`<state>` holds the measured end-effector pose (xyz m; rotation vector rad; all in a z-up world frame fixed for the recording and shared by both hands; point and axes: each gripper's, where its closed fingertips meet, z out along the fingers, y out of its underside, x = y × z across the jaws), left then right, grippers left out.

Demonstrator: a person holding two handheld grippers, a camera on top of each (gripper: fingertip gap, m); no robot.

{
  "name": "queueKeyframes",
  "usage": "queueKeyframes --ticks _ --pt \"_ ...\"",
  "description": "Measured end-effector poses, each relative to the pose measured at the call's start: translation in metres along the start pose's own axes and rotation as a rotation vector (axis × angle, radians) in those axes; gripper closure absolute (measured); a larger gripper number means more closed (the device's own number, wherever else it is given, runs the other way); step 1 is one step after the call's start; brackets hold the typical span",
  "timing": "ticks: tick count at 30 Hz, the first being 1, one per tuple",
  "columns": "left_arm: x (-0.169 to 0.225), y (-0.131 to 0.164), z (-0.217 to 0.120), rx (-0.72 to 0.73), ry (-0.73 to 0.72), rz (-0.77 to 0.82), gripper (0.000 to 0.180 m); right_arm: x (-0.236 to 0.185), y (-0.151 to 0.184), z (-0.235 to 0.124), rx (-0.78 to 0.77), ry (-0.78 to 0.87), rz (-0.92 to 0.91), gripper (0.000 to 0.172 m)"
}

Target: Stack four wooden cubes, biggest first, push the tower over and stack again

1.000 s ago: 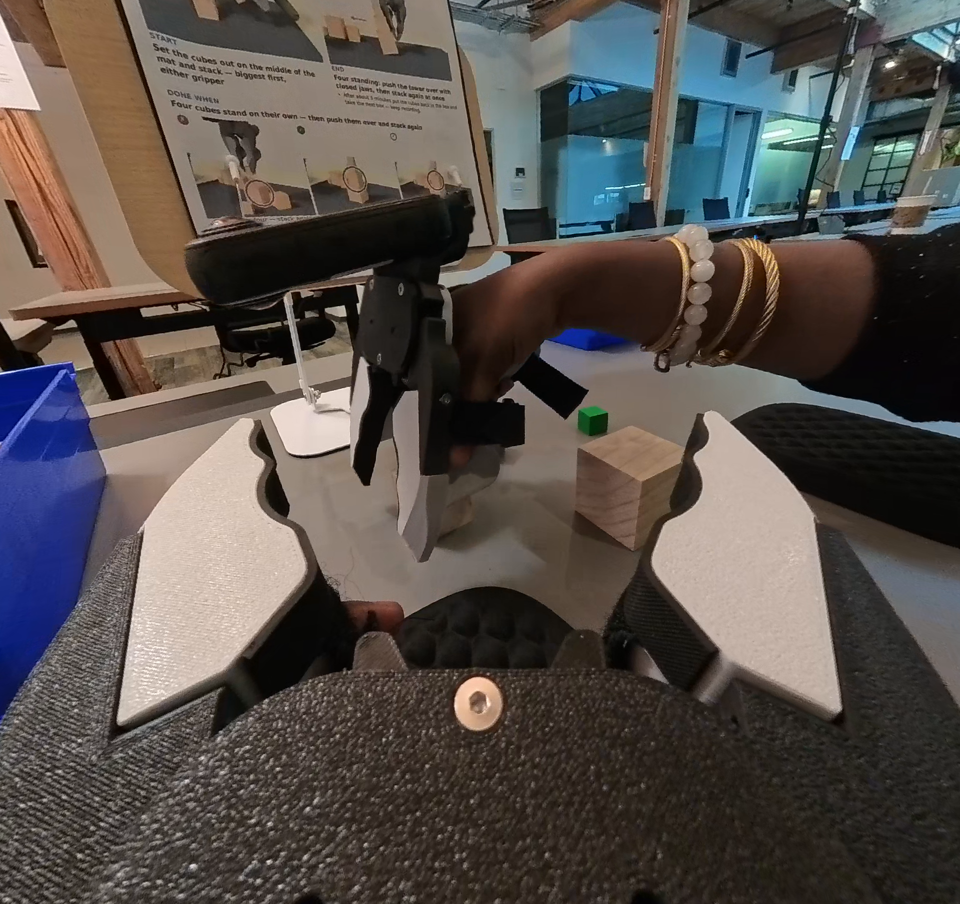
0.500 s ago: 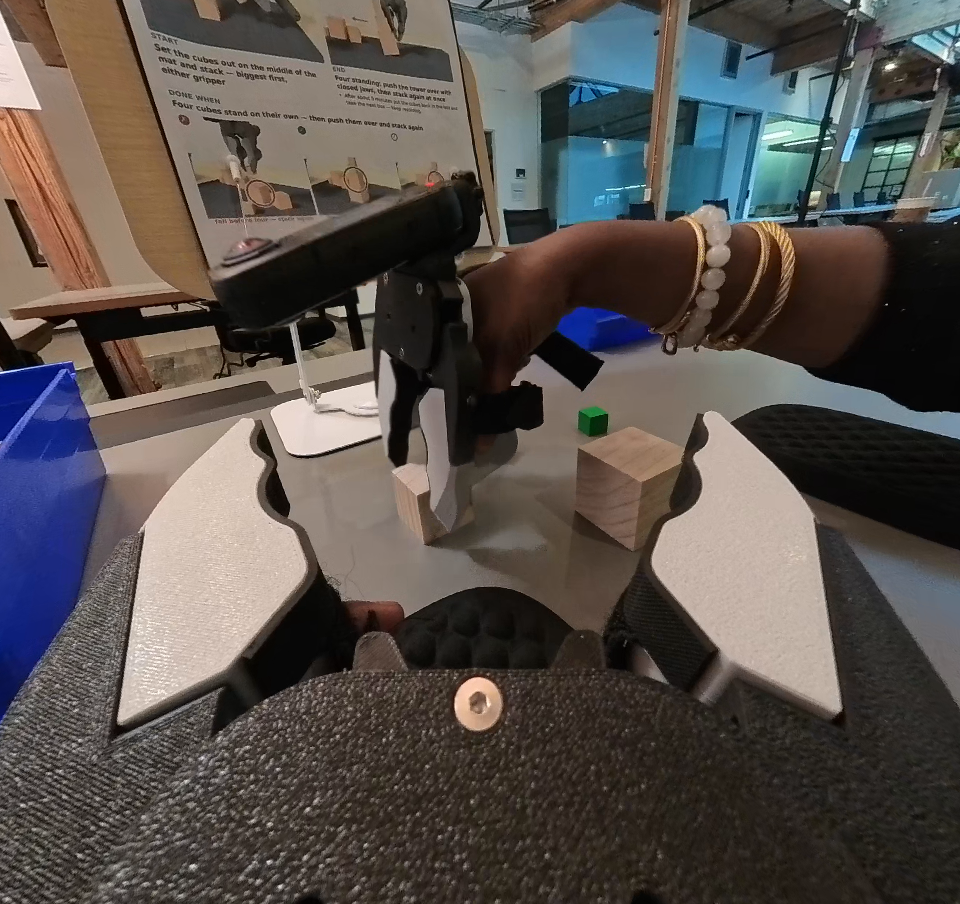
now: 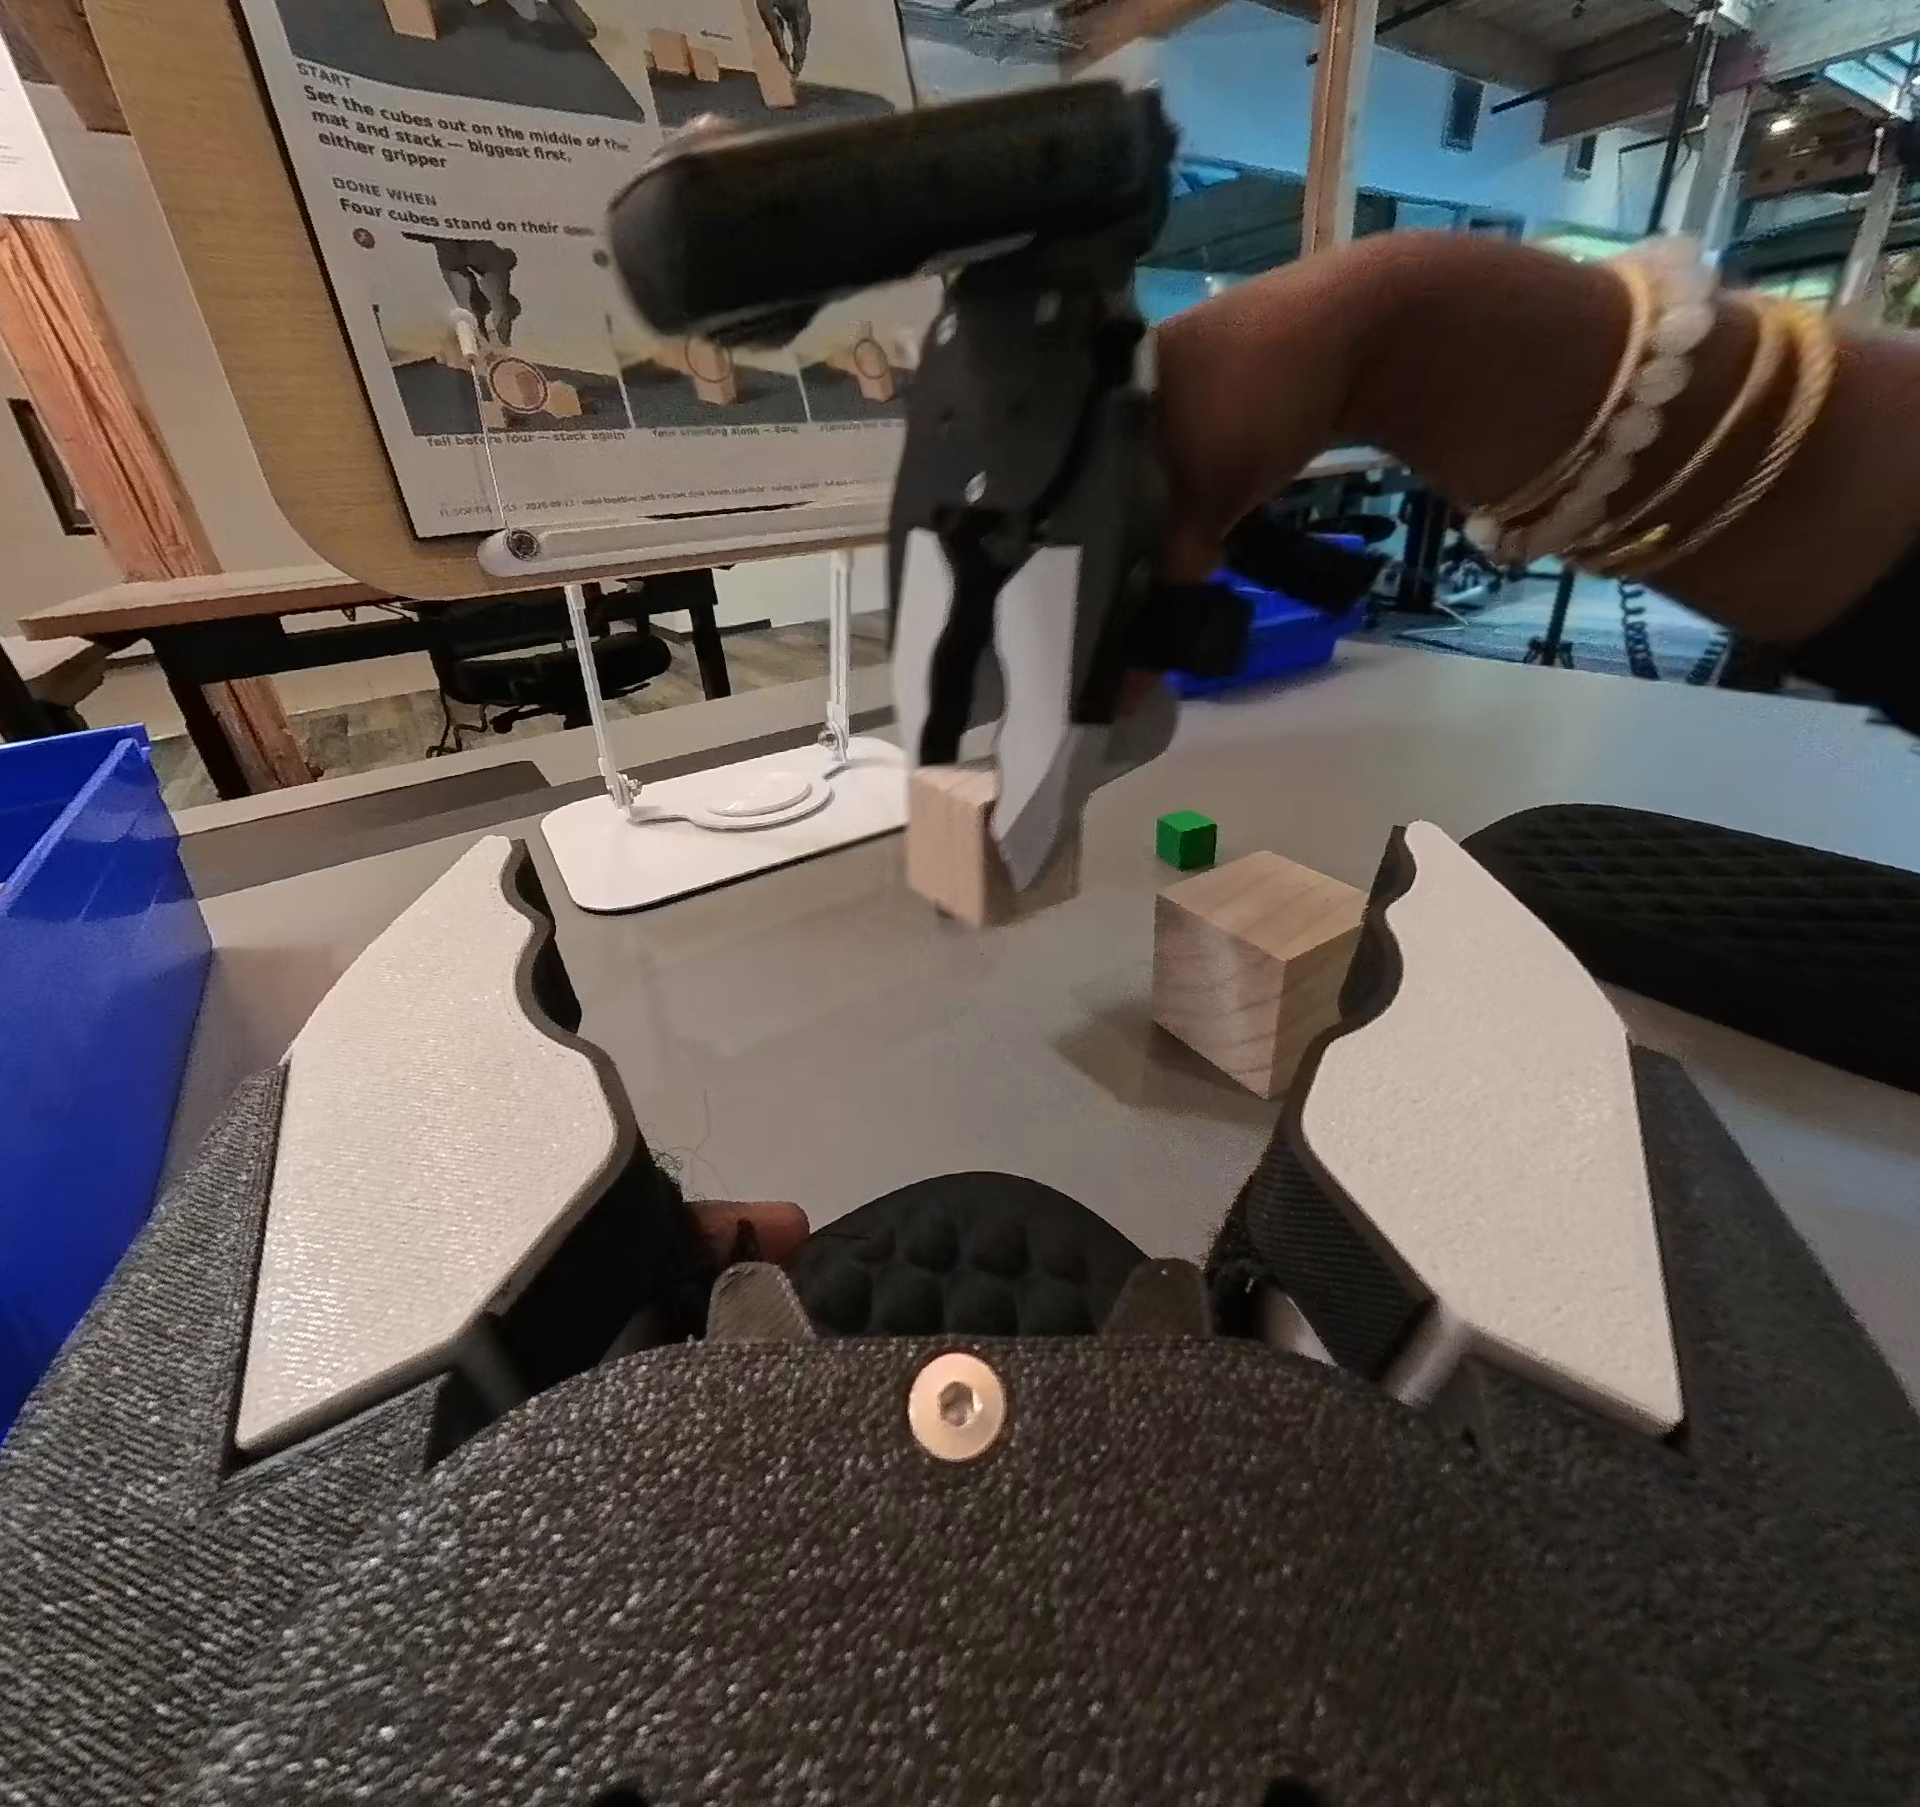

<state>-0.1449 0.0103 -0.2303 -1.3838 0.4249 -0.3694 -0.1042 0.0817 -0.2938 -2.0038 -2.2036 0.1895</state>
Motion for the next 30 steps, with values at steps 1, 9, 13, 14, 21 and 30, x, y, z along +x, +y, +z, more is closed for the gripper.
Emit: queueKeyframes --ticks 1,9,13,14,21,30 --pt "0.000 0.000 0.000 0.000 0.000 0.001 0.037 -0.005 0.008 -0.007 -0.003 0.002 0.007 0.127" --pt "0.001 0.001 0.001 -0.008 -0.002 0.016 0.037 -0.041 0.061 -0.016 -0.049 0.011 0.085 0.127" --pt "0.001 0.001 0.001 -0.010 -0.005 0.013 0.037 -0.048 0.070 -0.011 -0.069 0.014 0.094 0.127" --pt "0.000 0.001 0.001 -0.010 -0.005 0.012 0.037 -0.048 0.070 -0.011 -0.075 0.018 0.092 0.127" --pt "0.000 0.001 0.001 -0.007 -0.002 0.006 0.037 -0.052 0.069 -0.010 -0.098 0.008 0.094 0.127" --pt "0.001 0.000 0.000 -0.003 0.005 0.010 0.037 -0.041 0.057 -0.025 -0.015 0.003 0.091 0.095"
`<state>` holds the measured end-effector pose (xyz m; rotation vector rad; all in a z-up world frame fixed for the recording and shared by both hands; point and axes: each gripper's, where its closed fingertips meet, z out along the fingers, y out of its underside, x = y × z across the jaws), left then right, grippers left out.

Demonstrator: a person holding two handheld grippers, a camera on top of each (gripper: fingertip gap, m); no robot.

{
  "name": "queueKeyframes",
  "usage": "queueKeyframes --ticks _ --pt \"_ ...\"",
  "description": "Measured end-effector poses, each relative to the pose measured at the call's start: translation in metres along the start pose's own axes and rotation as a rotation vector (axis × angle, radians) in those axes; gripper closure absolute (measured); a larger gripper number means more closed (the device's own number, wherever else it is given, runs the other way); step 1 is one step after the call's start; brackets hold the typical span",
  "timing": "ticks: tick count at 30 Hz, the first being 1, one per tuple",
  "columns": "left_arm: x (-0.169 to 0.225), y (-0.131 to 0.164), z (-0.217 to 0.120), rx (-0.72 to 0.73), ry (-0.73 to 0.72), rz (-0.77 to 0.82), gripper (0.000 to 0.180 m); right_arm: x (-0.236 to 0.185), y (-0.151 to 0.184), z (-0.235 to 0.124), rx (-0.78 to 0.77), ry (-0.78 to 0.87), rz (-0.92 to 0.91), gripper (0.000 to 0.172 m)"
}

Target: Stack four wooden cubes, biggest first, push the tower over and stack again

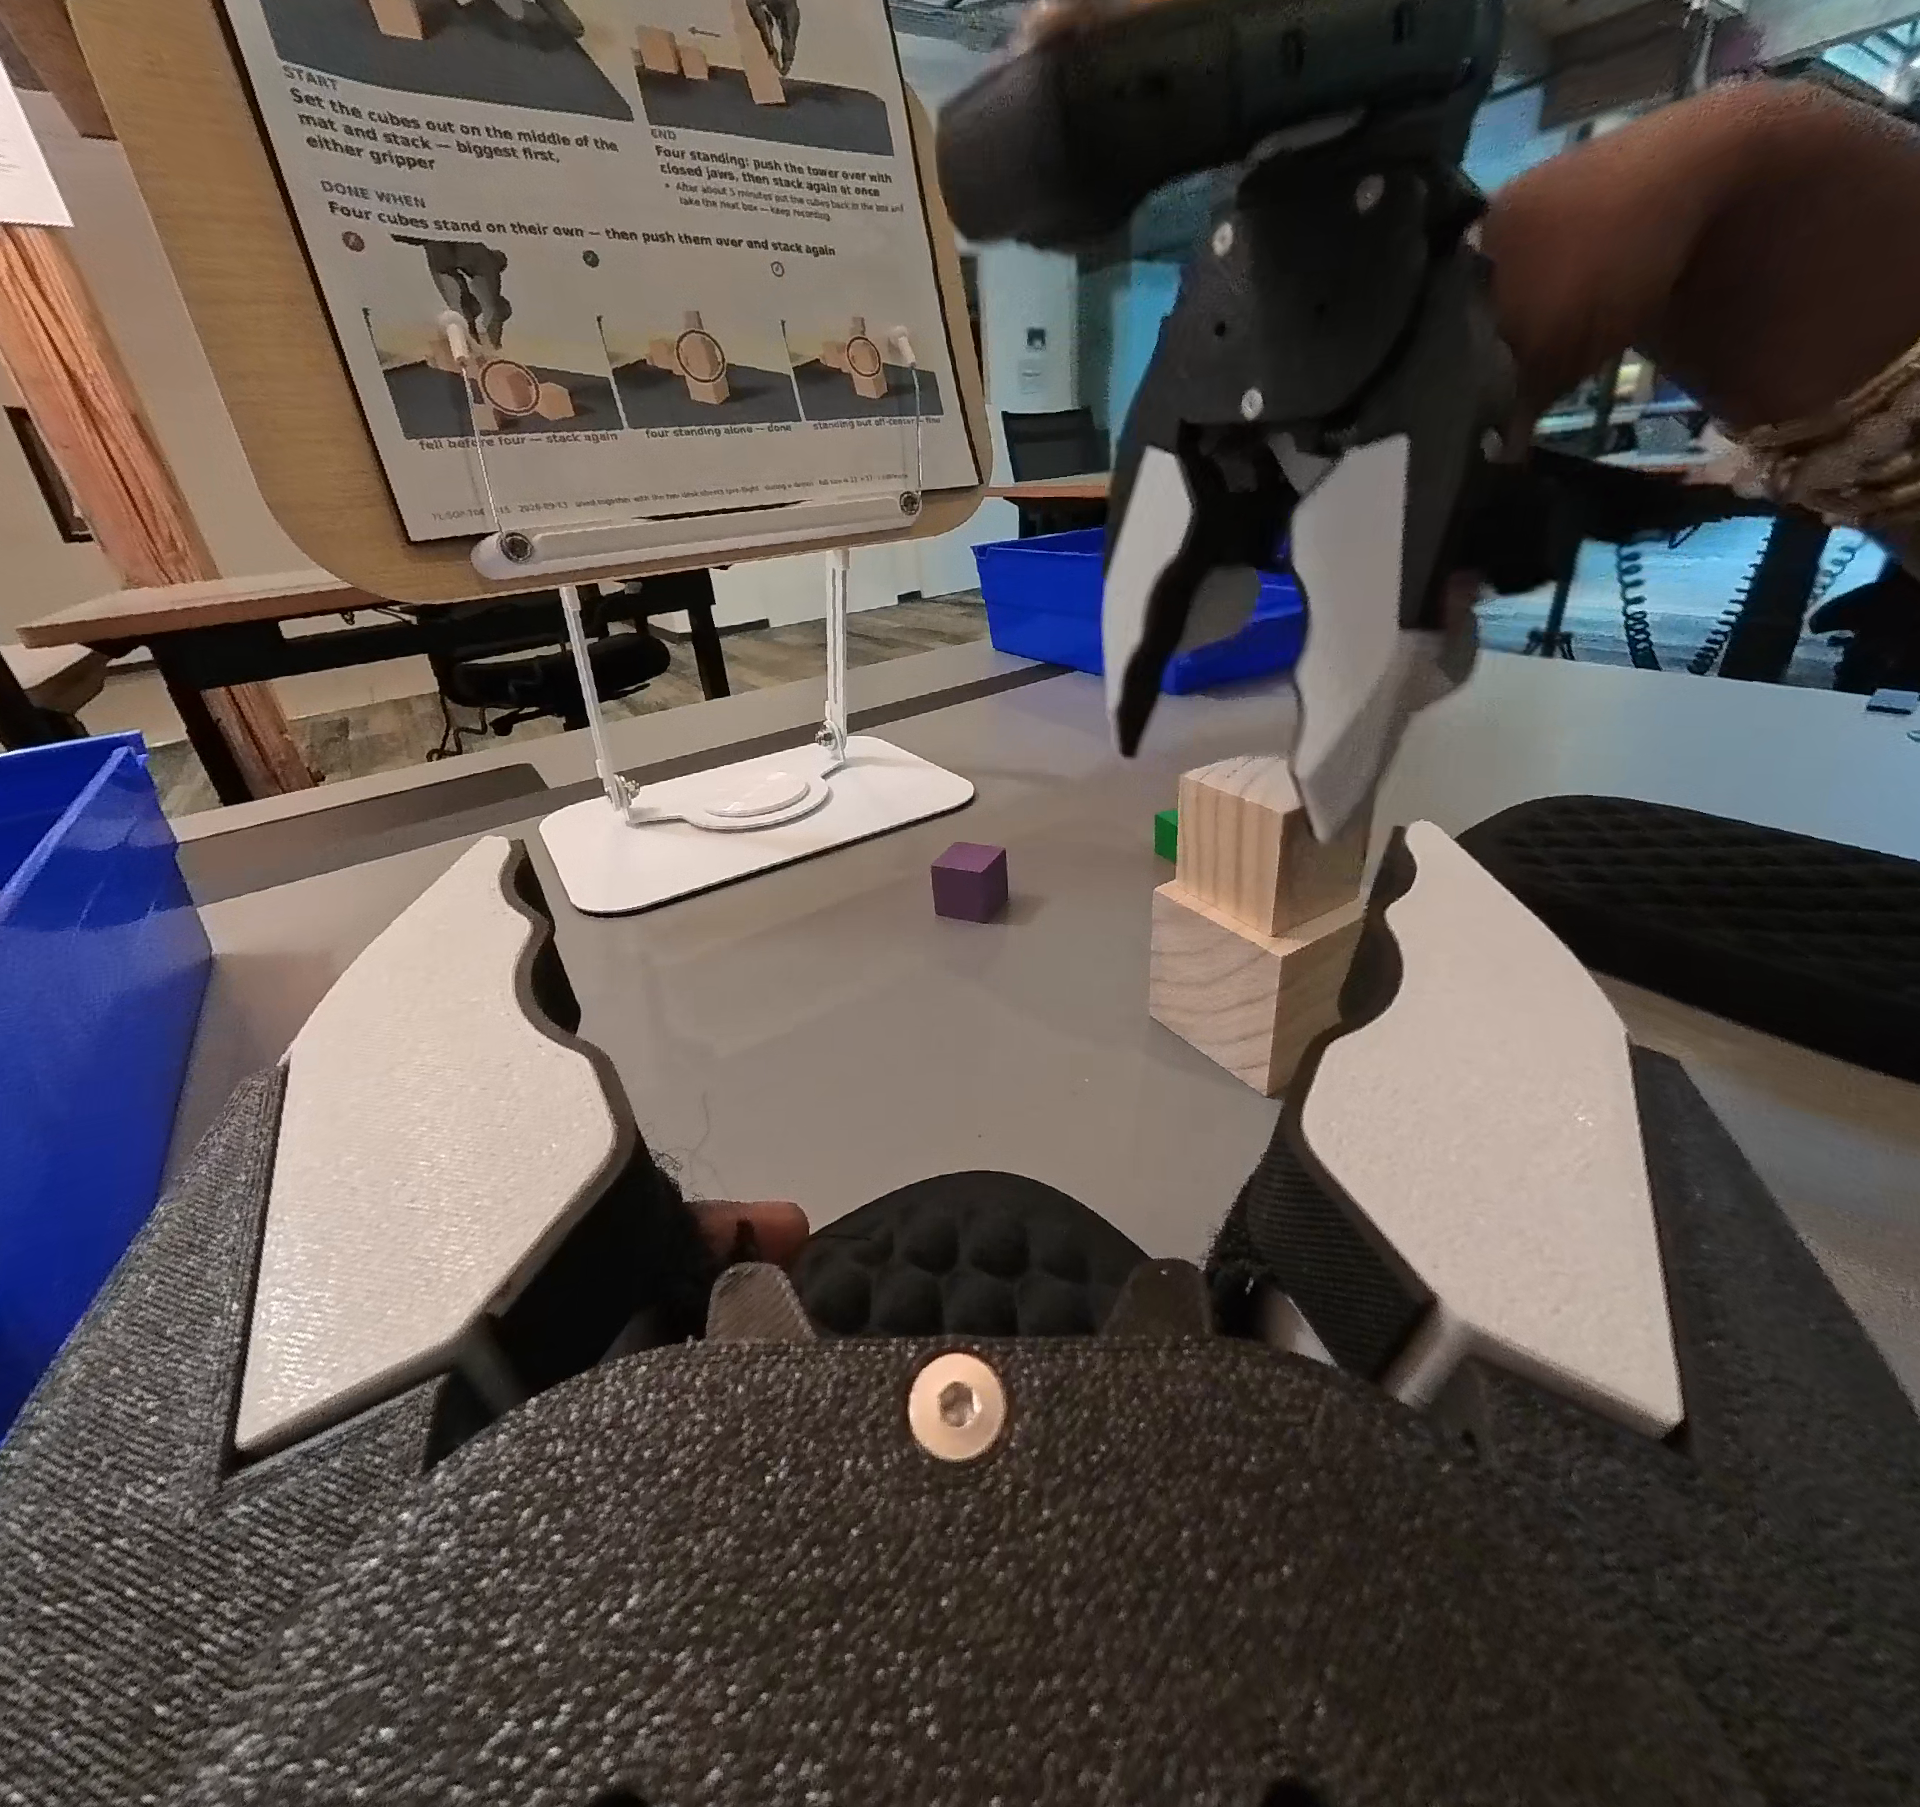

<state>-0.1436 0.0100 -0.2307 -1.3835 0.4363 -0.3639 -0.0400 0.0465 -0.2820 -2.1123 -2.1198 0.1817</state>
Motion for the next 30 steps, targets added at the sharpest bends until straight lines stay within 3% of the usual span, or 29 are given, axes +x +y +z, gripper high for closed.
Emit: queueKeyframes --ticks 2,5,10,14,23,25,30 --pt "0.001 0.000 0.000 0.000 0.003 0.002 0.037 0.015 -0.012 -0.011 0.079 0.020 -0.047 0.096" --pt "0.001 0.000 0.000 -0.002 0.004 0.004 0.037 0.036 -0.027 -0.018 0.196 -0.001 -0.272 0.103" --pt "0.000 0.000 0.000 -0.004 0.002 0.000 0.037 0.075 -0.025 0.016 0.121 0.003 -0.426 0.114" --pt "0.000 0.001 0.000 -0.004 0.002 -0.006 0.038 0.098 -0.015 0.048 0.015 0.004 -0.455 0.117" --pt "-0.001 0.001 0.000 -0.003 0.006 -0.017 0.038 0.112 -0.010 0.077 -0.016 -0.043 -0.454 0.128" --pt "-0.001 0.001 0.000 -0.002 0.005 -0.019 0.038 0.113 -0.009 0.077 -0.015 -0.043 -0.449 0.144" --pt "-0.001 0.001 0.000 -0.006 0.005 -0.017 0.039 0.106 -0.016 0.050 0.033 -0.007 -0.335 0.144"
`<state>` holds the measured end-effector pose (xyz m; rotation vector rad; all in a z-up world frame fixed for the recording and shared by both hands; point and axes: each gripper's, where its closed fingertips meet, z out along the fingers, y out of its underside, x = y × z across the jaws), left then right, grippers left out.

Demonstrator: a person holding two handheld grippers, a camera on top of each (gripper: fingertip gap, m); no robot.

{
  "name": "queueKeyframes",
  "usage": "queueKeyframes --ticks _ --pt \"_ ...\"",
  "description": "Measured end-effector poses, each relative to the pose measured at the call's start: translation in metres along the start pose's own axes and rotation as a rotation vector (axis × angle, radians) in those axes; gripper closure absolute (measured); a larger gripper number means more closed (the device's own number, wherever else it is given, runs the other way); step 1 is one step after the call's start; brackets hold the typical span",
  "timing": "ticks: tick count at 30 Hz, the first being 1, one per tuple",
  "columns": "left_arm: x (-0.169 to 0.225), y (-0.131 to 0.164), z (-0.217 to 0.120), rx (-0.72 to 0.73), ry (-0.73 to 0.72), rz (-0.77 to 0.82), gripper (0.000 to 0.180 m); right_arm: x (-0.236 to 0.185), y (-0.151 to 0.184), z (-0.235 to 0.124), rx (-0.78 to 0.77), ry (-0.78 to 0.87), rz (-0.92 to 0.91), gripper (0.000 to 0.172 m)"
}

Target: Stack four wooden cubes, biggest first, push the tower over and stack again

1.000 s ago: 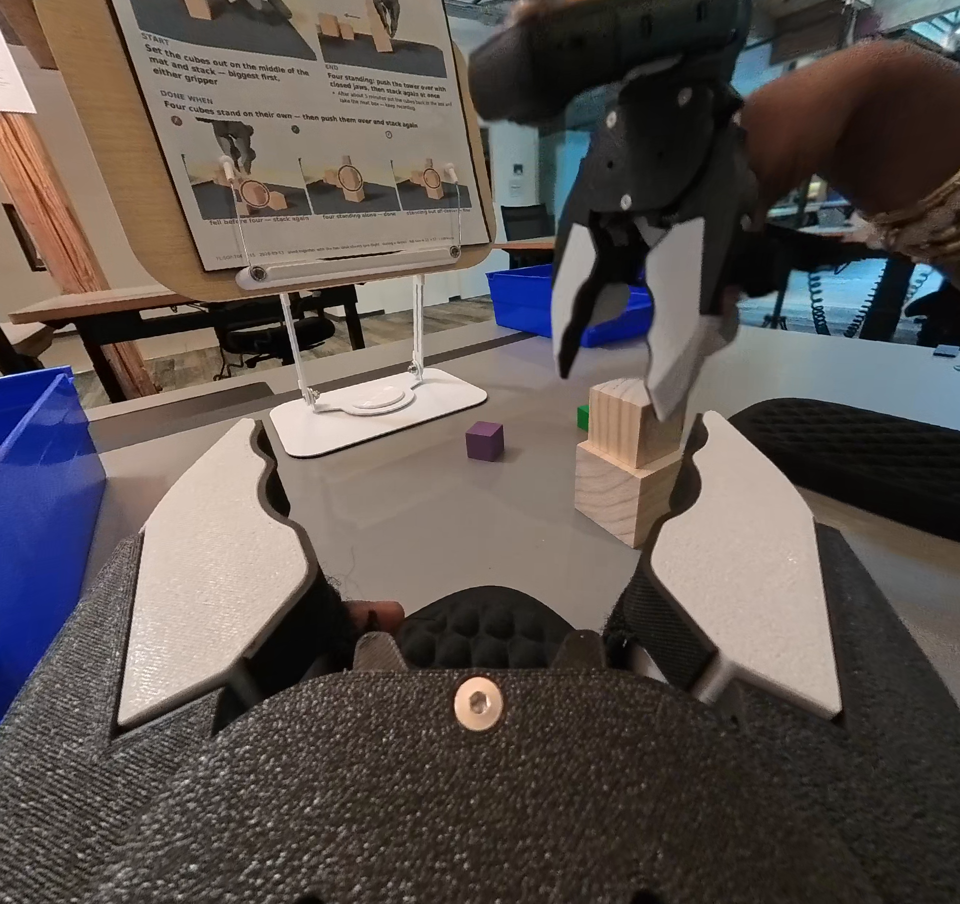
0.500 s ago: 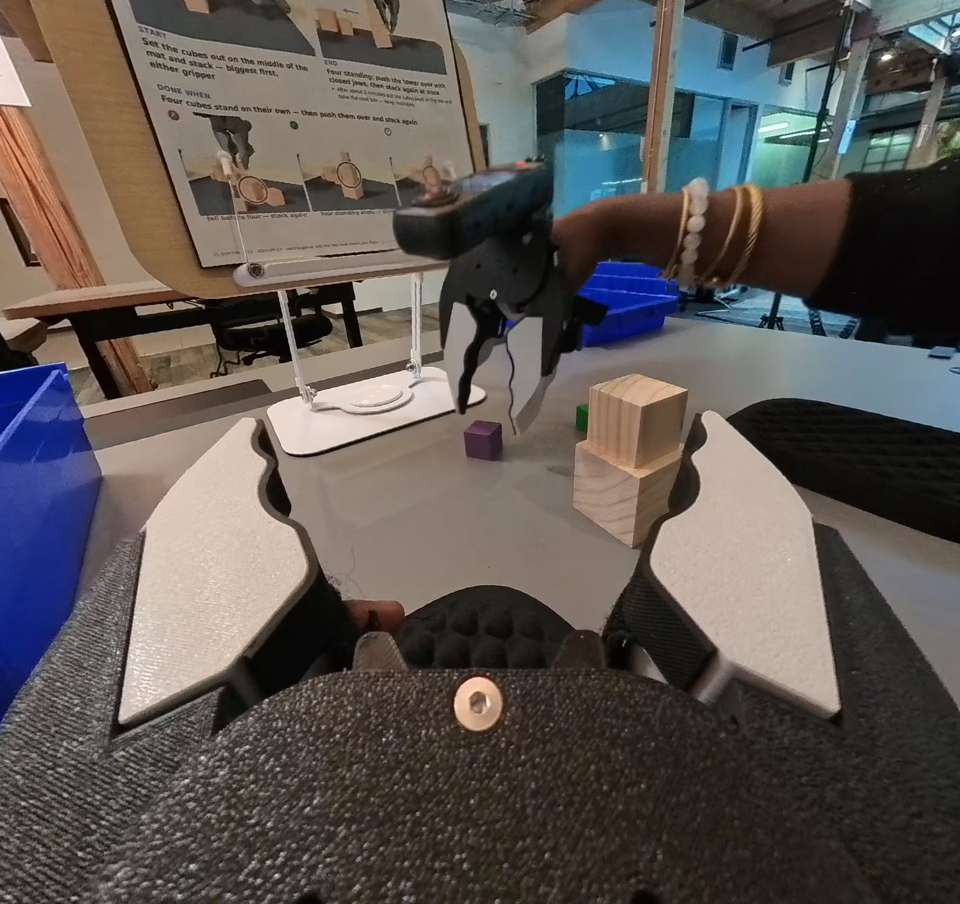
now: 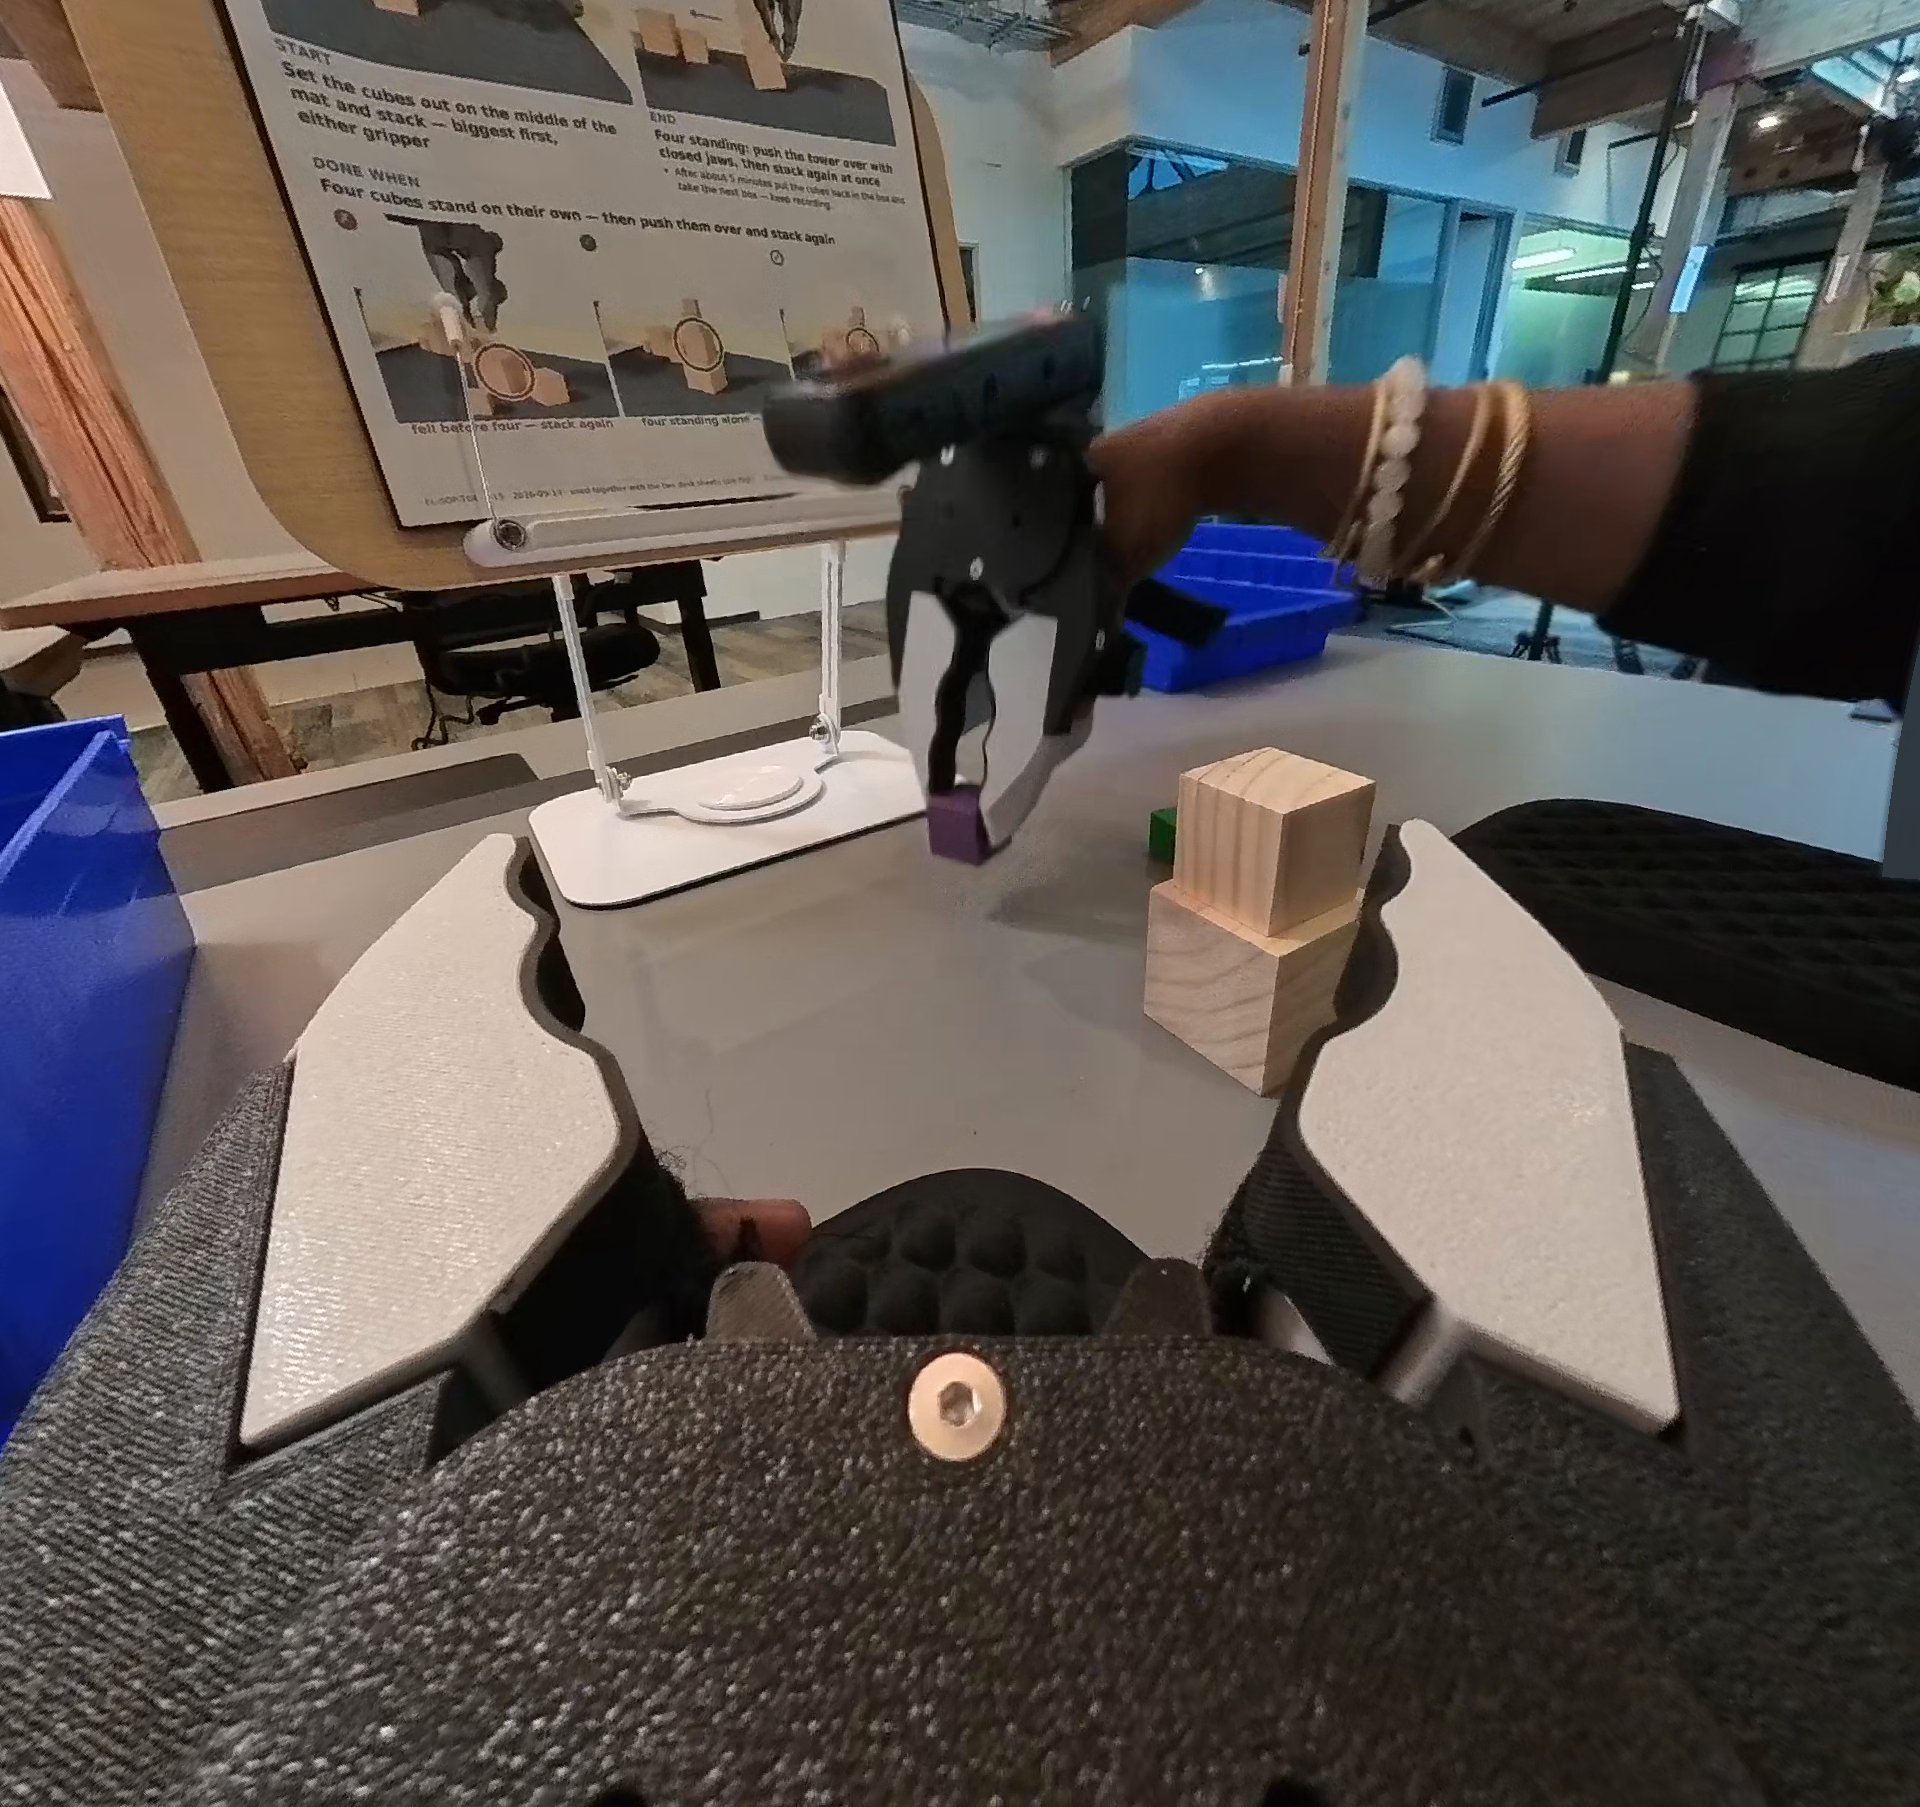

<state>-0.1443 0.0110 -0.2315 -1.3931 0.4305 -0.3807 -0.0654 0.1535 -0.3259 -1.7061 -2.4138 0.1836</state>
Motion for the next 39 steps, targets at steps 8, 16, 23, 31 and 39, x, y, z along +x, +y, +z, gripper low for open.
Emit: queueKeyframes --ticks 8,16,23,31,39 --pt "0.001 0.001 0.001 -0.011 -0.004 0.019 0.039 -0.056 -0.028 -0.082 0.104 0.040 0.252 0.144" --pt "0.002 0.003 0.002 -0.021 -0.006 0.034 0.039 -0.101 -0.022 -0.084 0.021 0.084 0.338 0.144" --pt "0.002 0.003 0.002 -0.021 -0.004 0.032 0.040 -0.113 -0.015 -0.073 -0.003 0.068 0.361 0.144" --pt "0.003 0.003 0.002 -0.020 -0.003 0.031 0.041 -0.118 -0.015 -0.069 -0.037 0.059 0.360 0.144" --pt "0.003 0.002 0.001 -0.015 0.000 0.033 0.041 -0.118 -0.016 -0.077 0.002 0.069 0.343 0.116"
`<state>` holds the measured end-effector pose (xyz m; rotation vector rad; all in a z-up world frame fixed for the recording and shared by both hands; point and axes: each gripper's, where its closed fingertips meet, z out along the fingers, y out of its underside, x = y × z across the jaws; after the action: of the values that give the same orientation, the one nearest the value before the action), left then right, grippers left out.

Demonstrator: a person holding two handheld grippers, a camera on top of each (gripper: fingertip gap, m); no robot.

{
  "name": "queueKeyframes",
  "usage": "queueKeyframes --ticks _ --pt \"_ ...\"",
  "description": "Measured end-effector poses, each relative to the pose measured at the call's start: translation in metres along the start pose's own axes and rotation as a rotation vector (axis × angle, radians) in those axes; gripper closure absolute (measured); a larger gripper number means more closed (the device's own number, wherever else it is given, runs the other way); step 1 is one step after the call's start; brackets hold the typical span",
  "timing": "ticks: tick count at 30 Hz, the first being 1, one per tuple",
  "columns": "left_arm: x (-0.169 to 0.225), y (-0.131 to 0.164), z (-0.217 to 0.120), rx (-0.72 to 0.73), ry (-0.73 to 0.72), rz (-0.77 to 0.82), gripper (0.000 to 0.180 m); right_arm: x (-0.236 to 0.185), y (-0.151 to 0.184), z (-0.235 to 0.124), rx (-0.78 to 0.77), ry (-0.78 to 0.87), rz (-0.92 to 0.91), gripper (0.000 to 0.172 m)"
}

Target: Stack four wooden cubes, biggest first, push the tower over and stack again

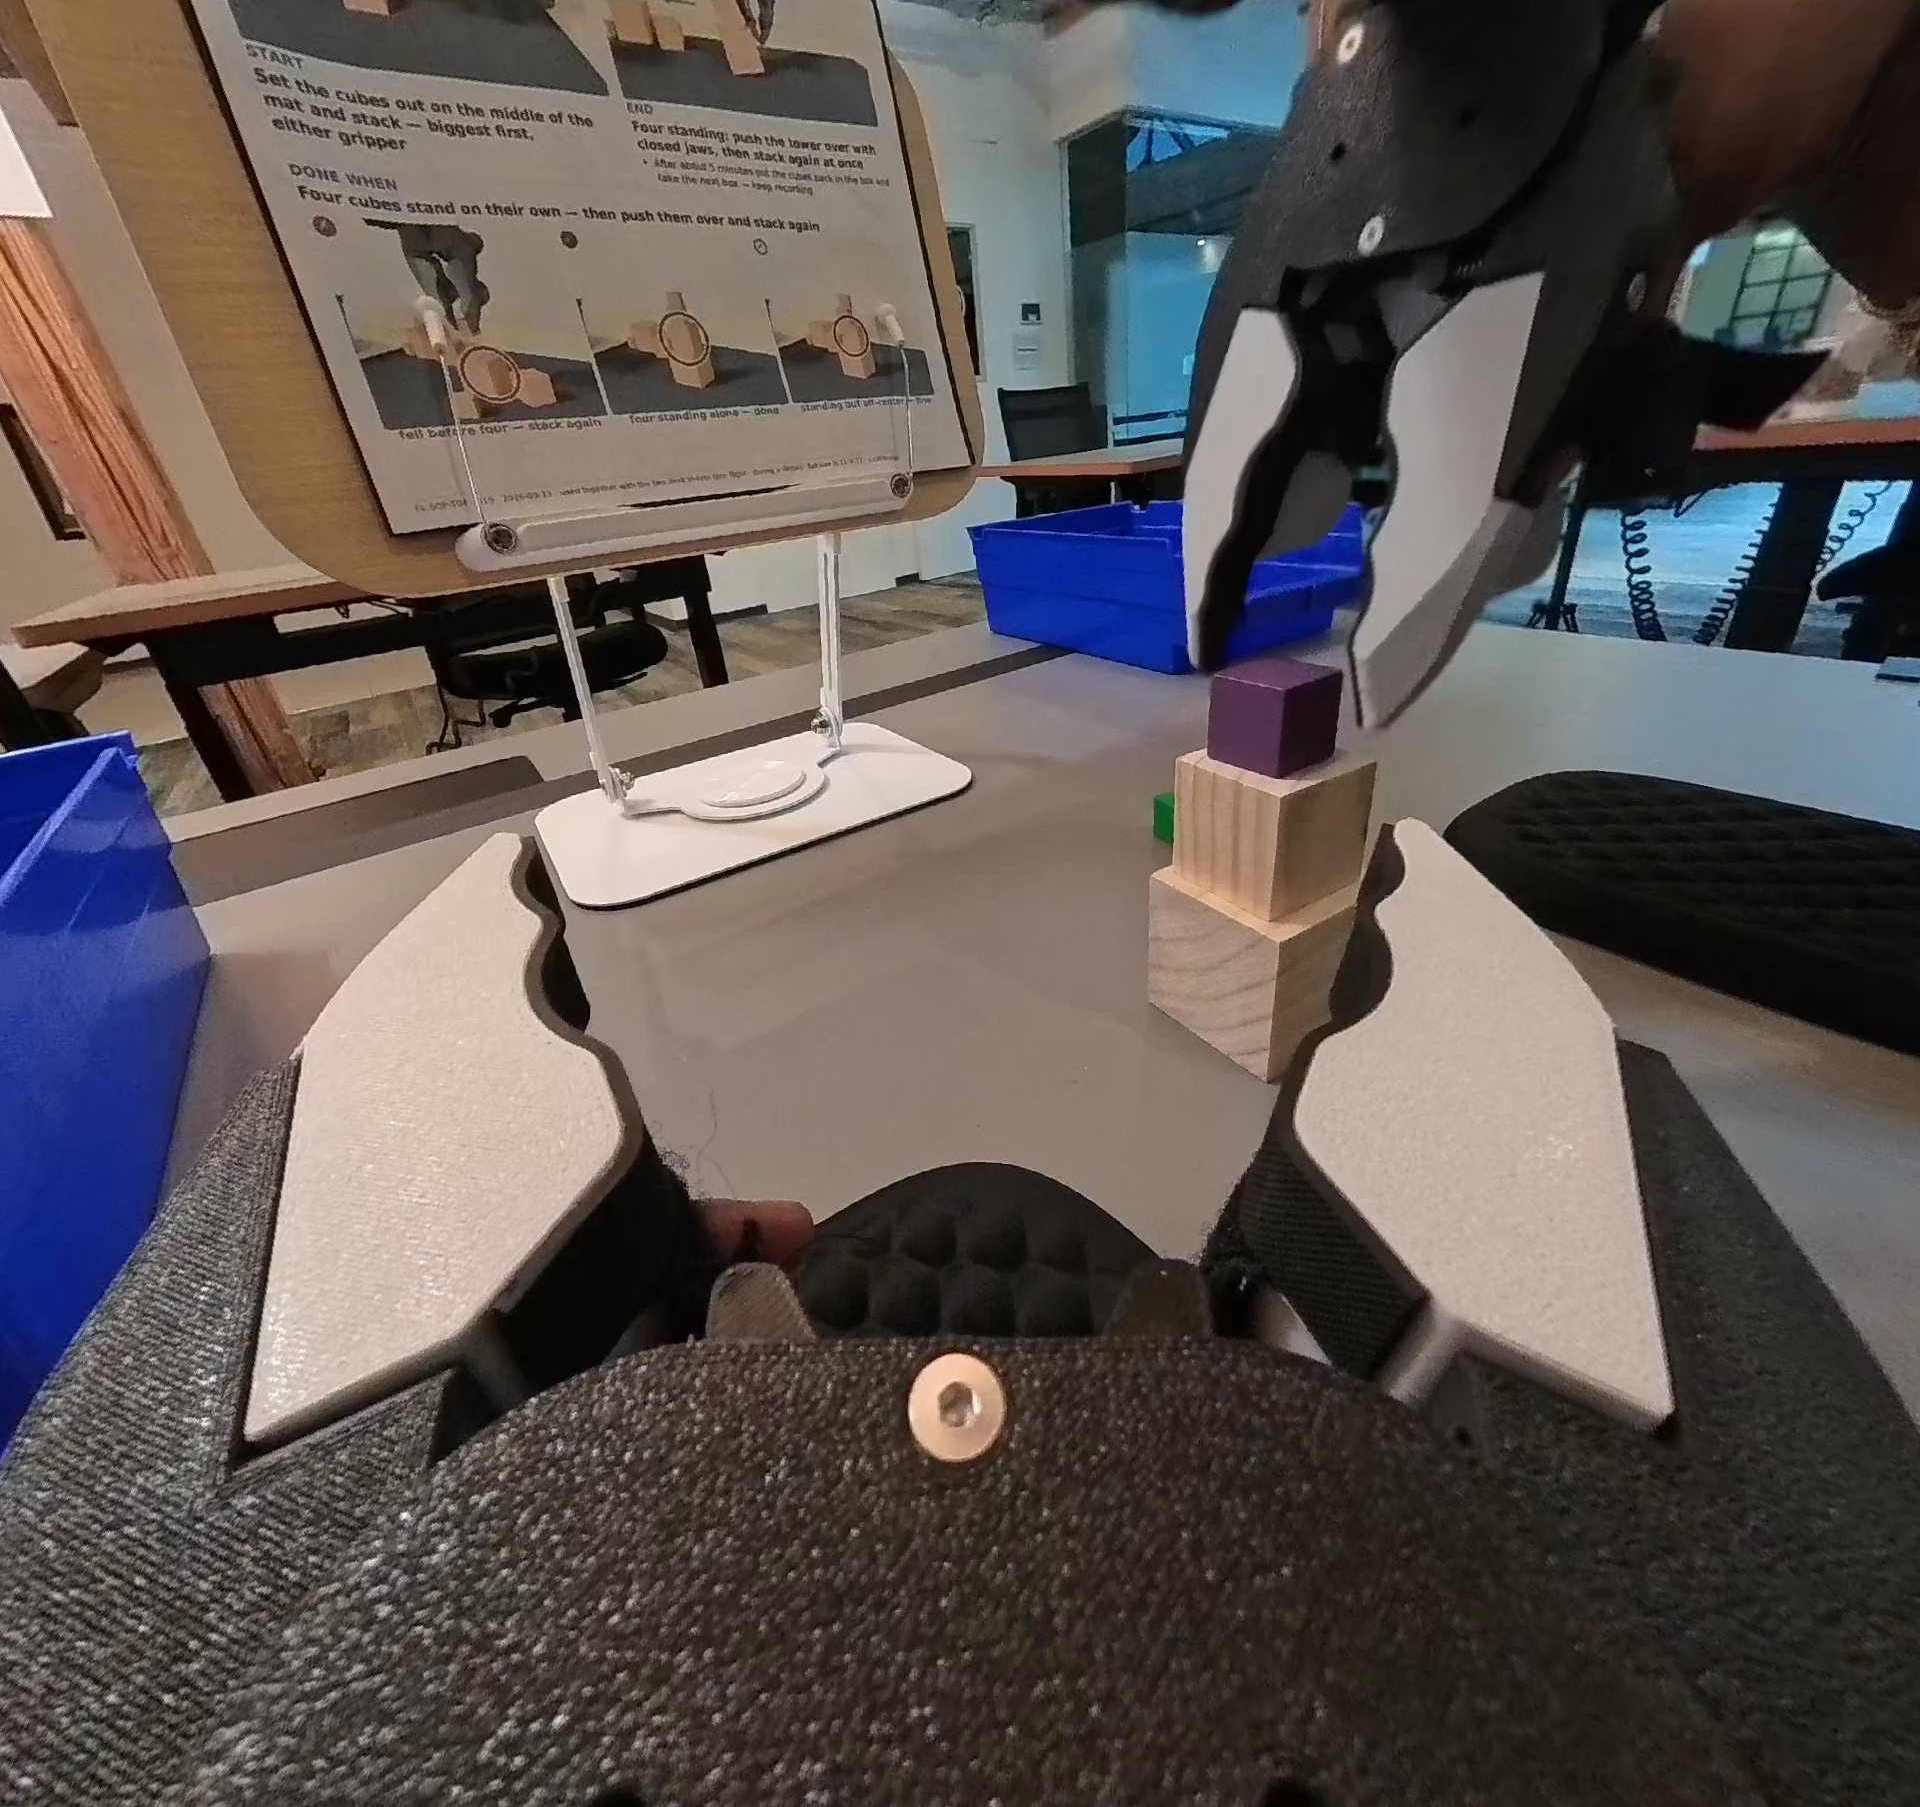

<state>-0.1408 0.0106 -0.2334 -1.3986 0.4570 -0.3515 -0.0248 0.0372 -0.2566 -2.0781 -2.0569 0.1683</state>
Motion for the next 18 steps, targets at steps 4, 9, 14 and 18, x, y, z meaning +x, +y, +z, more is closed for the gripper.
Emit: queueKeyframes --ticks 4,9,14,18 --pt "0.000 0.000 0.000 0.000 -0.002 0.003 0.041 0.031 0.005 -0.025 0.134 0.044 0.090 0.114" --pt "0.001 0.001 0.000 -0.006 -0.003 0.011 0.041 0.082 0.039 -0.004 0.215 0.018 0.303 0.108" --pt "0.003 0.000 0.000 -0.005 0.002 0.026 0.039 0.103 0.071 0.053 0.203 -0.007 0.197 0.112" --pt "0.003 0.001 0.001 -0.012 0.003 0.027 0.039 0.105 0.082 0.077 0.185 -0.015 0.166 0.116"
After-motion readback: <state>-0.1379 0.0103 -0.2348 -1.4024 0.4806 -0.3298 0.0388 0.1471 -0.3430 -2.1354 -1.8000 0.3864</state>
